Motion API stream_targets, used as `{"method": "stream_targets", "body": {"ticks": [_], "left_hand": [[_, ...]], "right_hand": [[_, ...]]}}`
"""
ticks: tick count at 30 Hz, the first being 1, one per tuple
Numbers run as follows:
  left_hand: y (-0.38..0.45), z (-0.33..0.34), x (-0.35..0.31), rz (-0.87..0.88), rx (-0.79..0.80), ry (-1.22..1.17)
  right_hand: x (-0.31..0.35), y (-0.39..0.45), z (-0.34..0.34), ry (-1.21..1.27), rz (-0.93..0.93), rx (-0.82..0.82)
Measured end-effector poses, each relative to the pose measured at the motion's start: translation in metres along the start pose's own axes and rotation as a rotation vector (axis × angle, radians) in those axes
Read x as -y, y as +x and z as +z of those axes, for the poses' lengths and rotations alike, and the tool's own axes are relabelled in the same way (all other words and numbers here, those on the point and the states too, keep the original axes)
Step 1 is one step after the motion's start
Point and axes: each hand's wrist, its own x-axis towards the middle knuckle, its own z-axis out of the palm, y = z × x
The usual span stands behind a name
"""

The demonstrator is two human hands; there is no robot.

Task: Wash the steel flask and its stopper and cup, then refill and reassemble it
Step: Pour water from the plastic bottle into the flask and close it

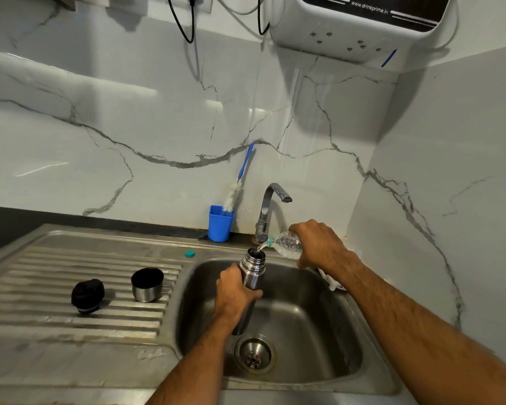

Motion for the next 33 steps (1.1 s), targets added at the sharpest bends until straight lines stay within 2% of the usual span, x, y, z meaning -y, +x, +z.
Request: {"method": "stream_targets", "body": {"ticks": [33], "left_hand": [[-0.0017, -0.0018, -0.0016, 0.005, 0.005, 0.010]], "right_hand": [[0.0015, -0.0003, -0.0021, -0.096, -0.025, -0.014]]}}
